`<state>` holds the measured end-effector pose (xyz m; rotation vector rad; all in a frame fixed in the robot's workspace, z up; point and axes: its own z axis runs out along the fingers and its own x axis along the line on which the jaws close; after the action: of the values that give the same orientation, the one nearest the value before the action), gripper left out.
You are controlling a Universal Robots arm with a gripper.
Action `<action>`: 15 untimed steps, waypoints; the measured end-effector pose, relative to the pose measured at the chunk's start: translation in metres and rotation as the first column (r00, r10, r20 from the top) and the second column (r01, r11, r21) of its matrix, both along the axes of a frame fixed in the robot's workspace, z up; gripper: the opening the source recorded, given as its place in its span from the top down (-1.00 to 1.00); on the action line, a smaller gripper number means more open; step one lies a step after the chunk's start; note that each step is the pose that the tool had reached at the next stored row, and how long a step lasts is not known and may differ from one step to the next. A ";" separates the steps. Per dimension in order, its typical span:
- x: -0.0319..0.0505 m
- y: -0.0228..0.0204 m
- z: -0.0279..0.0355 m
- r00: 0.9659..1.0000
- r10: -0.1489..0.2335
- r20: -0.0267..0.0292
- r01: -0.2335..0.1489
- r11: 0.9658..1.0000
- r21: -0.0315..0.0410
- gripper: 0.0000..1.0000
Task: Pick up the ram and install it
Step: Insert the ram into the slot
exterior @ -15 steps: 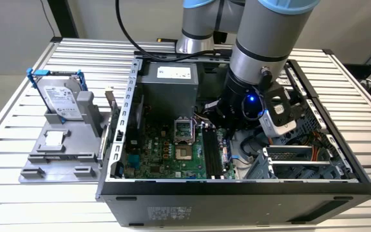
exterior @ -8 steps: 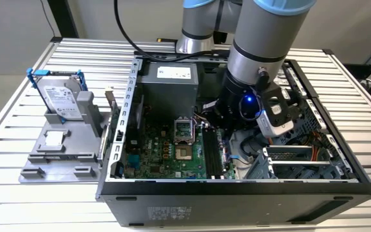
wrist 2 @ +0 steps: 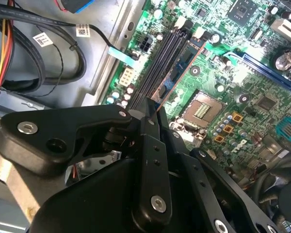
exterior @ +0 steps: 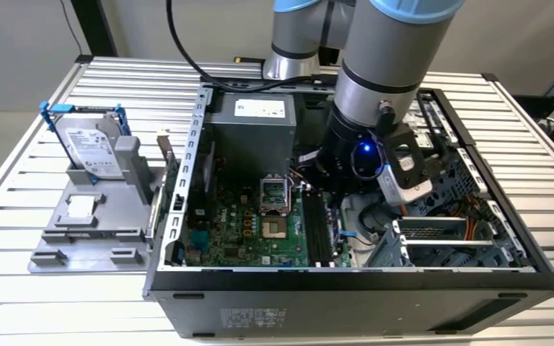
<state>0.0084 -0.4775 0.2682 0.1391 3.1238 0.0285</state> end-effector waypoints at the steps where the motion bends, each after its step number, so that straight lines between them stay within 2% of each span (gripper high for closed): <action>1: -0.0008 0.0001 -0.0001 1.000 0.000 0.000 0.000 1.000 0.000 1.00; 3: -0.0018 0.0004 -0.0019 1.000 0.000 0.000 0.000 1.000 0.000 1.00; 7: -0.0022 0.0008 -0.0095 1.000 0.002 0.000 -0.002 1.000 0.000 1.00; 12: -0.0022 0.0021 -0.0185 1.000 0.026 0.000 -0.026 1.000 -0.001 1.00; 15: -0.0022 0.0022 -0.0239 1.000 0.027 0.000 -0.027 1.000 -0.001 1.00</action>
<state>0.0062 -0.4754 0.2443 0.0971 3.1257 0.0270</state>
